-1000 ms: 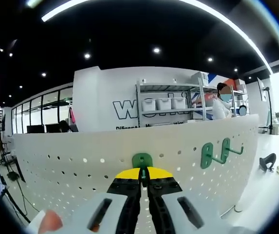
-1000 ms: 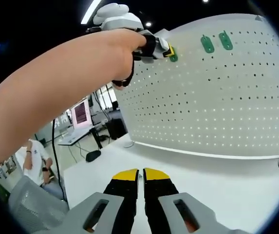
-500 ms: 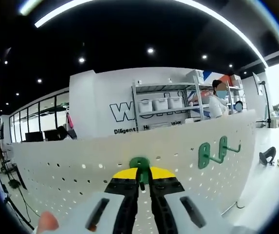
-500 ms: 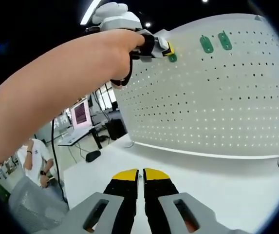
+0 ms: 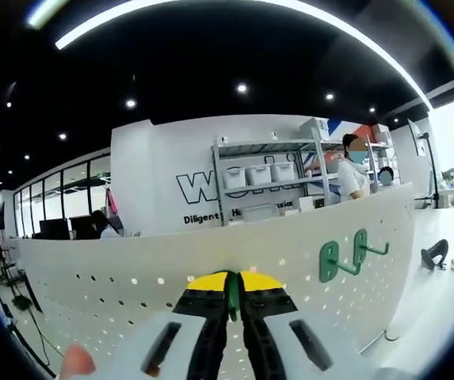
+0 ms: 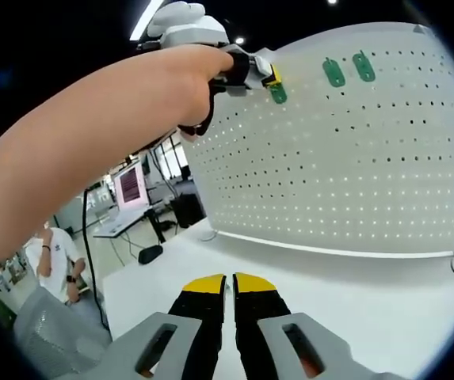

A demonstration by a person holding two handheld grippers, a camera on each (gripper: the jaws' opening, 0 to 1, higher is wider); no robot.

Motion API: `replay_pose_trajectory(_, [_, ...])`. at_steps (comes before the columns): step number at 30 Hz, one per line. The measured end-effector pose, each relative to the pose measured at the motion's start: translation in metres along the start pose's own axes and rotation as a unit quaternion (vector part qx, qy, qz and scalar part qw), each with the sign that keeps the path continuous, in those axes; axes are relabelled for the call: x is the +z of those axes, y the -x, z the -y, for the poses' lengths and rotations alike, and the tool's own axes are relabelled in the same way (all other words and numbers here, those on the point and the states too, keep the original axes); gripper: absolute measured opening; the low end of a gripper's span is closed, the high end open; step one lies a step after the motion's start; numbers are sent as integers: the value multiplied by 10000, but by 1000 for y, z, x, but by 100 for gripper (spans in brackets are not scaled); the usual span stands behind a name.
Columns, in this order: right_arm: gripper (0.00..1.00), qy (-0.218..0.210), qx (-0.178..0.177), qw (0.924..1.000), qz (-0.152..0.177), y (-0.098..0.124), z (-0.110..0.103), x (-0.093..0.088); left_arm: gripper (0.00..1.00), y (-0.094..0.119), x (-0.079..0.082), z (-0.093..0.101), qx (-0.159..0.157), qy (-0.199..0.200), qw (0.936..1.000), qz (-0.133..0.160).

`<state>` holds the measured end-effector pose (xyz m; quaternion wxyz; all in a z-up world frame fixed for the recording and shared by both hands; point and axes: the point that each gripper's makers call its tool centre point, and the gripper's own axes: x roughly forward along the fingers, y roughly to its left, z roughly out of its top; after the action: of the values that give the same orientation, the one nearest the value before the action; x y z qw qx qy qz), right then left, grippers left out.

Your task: Insert the hook assembly into the mounting plate slot until the hook locks in place.

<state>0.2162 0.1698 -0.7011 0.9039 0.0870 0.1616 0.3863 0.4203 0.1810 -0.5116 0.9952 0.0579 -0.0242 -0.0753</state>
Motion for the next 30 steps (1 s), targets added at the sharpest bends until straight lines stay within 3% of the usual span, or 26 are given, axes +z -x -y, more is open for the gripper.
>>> replay_pose_trajectory(18, [2, -8, -20, 10000, -25, -1, 1, -2, 11, 3, -1, 2, -33, 53, 10000, 14])
replay_pose_trajectory(30, [2, 4, -31, 10000, -24, -1, 2, -2, 23, 5, 1, 5, -156, 160, 9997, 90])
